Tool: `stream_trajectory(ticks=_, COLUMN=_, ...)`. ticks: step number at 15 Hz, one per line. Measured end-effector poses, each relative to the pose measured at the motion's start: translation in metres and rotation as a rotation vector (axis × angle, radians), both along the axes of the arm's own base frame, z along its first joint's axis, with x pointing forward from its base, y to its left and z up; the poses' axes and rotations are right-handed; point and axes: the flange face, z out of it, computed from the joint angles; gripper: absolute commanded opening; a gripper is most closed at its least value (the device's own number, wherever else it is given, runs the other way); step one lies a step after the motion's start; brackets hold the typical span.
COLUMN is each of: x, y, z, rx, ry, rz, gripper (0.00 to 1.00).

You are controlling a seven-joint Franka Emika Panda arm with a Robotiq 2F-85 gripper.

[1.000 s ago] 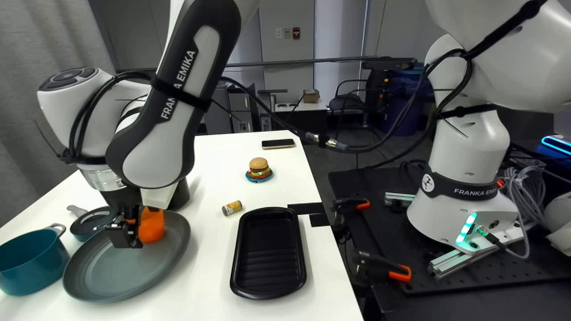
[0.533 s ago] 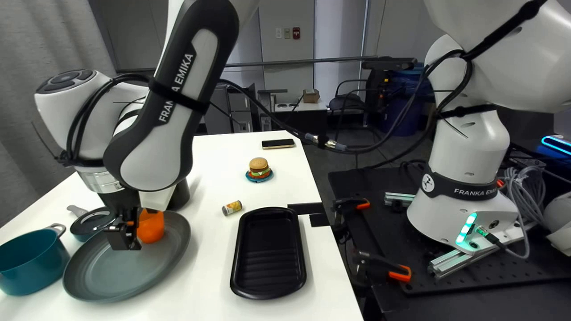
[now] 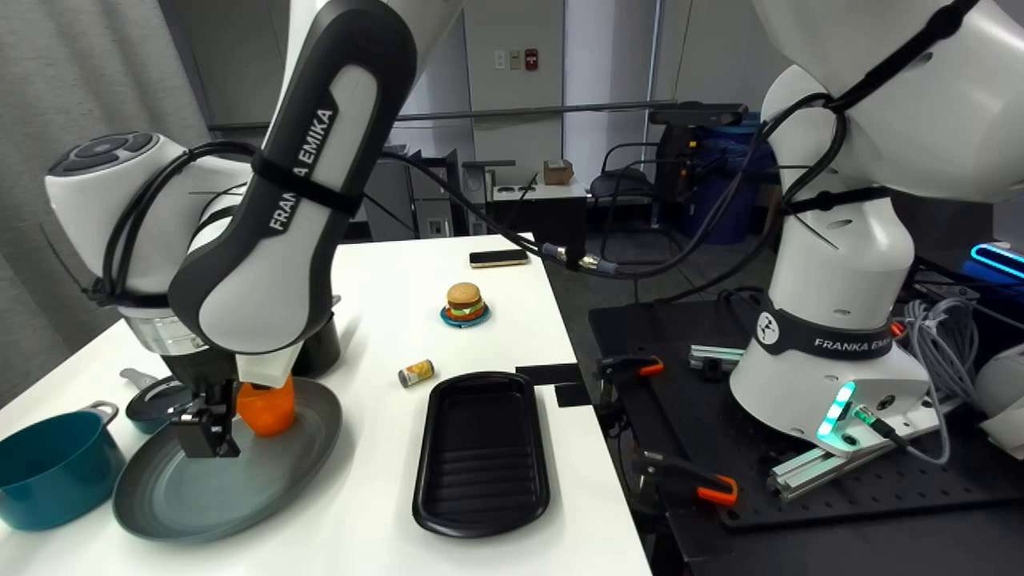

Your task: Pour the contents of the orange cup onto the plate

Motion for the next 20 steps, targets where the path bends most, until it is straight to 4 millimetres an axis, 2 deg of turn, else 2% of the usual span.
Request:
stream_trajectory(ticks=5, x=0.0036, y=0.0016, z=-0.0026, rx=0.007, ry=-0.002, rz=-0.002, gripper=1.0)
stream_trajectory(ticks=6, x=0.0039, y=0.0019, z=-0.0032, rx=0.01, ry=-0.002, rz=-0.004, gripper=0.97)
stream_trajectory(ticks=8, x=0.0043, y=0.0026, z=-0.0036, rx=0.017, ry=-0.002, rz=-0.009, gripper=0.72)
stream_trajectory(ticks=9, x=0.0044, y=0.003, z=-0.0036, rx=0.021, ry=-0.002, rz=-0.011, gripper=0.71)
stream_trajectory(ticks=18, x=0.0059, y=0.004, z=-0.002, rx=0.028, ry=-0.006, rz=-0.015, gripper=0.02)
stream_trajectory(ticks=20, x=0.006, y=0.004, z=-0.0018, rx=0.028, ry=-0.006, rz=-0.016, gripper=0.0)
